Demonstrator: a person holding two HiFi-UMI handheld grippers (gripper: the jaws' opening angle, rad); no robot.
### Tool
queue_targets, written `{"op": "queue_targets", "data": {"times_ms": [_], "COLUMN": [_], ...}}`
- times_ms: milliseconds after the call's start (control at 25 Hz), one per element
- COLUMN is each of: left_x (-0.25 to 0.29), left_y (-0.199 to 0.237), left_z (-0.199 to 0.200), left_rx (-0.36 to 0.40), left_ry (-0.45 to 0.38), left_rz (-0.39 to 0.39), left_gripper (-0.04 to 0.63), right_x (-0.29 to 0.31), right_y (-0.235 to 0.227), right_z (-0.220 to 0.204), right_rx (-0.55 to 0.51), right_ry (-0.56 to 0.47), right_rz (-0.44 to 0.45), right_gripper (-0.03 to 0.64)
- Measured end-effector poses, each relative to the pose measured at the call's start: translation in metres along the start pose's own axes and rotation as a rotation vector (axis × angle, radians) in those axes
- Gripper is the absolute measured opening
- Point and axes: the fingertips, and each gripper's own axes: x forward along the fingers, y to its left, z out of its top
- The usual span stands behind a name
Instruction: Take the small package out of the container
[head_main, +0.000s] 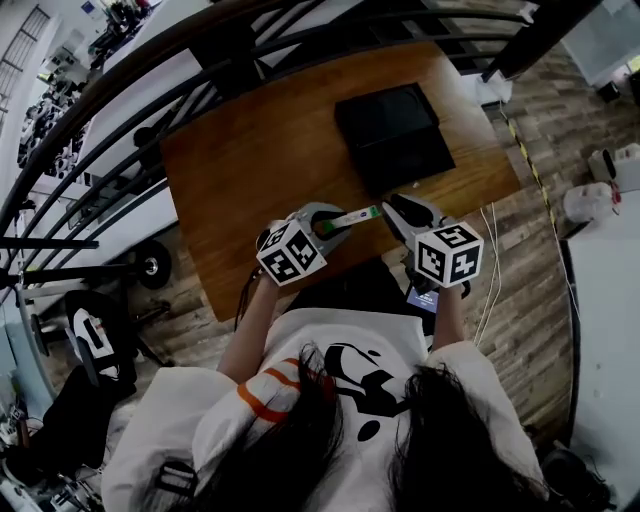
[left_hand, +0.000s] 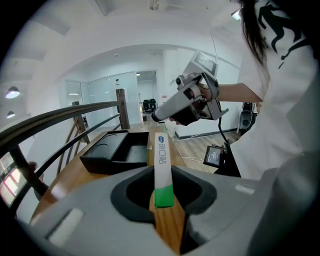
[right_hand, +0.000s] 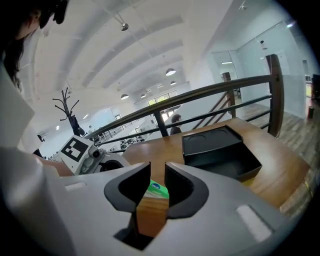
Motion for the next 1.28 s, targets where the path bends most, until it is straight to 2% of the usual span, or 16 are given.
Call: {"op": "queue_targets", "data": {"times_ms": [320,760,960,1280], "left_x": [-0.006,-0.004,-0.005,-0.002], "left_y": [-0.023,-0.06,-0.094,-0.174], "left_z": [-0.009,0.0,0.01,0.035], "left_rx": [-0.06,-0.066,-0.078,-0.065], "left_ry": [-0.018,-0.006,-0.007,-0.005], "left_rz": [-0.009,0.011,0.046,0.086], "left_gripper": [0.091,0.091,0.091,0.092], "right_x": [-0.03,-0.073,-0.106,-0.173], "right_y": [0.013,0.031,0.043,0.058], "right_z": [-0.026,-0.056,-0.078,-0.126], "right_rx": [0.032,0.027,0.019,0.0], "right_ry": [-0.011,-0.025,-0.029,-0.046], "right_rz": [-0.06,-0.061,-0.044,-0.018], "right_gripper": [0.098,0.087,0.087,0.087]}}
